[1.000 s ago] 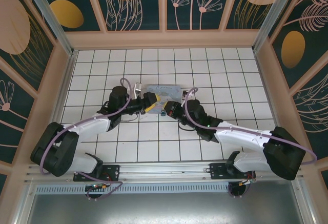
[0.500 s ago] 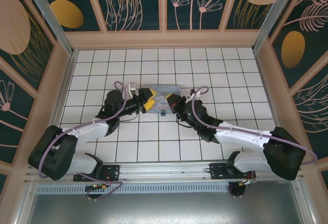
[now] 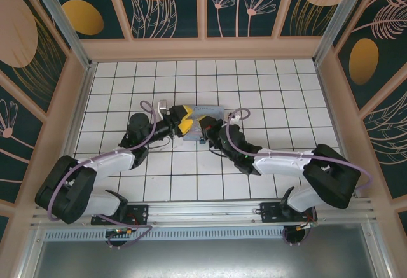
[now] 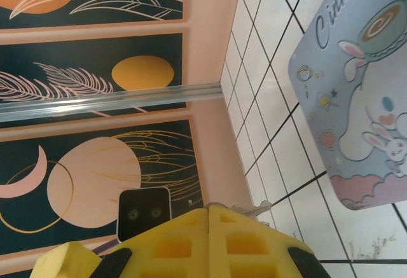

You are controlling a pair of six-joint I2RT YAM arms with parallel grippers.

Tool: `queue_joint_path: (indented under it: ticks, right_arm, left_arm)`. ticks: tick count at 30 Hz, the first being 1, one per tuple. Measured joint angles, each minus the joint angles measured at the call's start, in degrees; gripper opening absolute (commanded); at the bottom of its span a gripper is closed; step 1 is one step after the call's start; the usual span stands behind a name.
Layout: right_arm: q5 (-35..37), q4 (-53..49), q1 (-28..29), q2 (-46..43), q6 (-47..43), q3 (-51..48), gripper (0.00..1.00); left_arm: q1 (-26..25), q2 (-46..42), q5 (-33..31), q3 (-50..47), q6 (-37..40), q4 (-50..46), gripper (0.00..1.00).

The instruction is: Unlock the padlock with the key

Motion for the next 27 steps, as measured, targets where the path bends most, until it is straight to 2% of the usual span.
queue_joint_path:
  ticks: [4,8,13,18,22,27]
  right_arm:
    - [0.02,0.7,0.79,0.07,0.39,0.24,0.0]
    - [-0.11,-2.12,2.38,-1.75,0.15,-0.22,0.0]
    - [-0.72,-10.95,5.29,-8.79,-0.79,-3.45,0.0]
    - [-4.72,-21.59,6.03,-12.57,-3.04,-6.67,0.0]
    - [-8.85,-31.41,5.14,-11.19,-8.07,-5.92,0.0]
    - [-12.52,-43.06,4.55,-1.38,-15.76,2.64,0.0]
  left_arm:
    - [0.0,-0.15,-0.81,-0.44,1.03,-1.46,0.68]
    - [0.02,-3.13,-2.43,-0.44,4.96,-8.07,0.72]
    - [0.0,-8.66,-5.51,-0.44,11.69,-17.33,0.79]
    - [0.02,-10.97,-8.39,-0.44,16.98,-24.35,0.81]
    - [0.02,-11.13,-9.14,-0.44,19.26,-27.1,0.81]
    - [0.02,-11.76,-9.53,-0.44,20.83,-29.27,0.81]
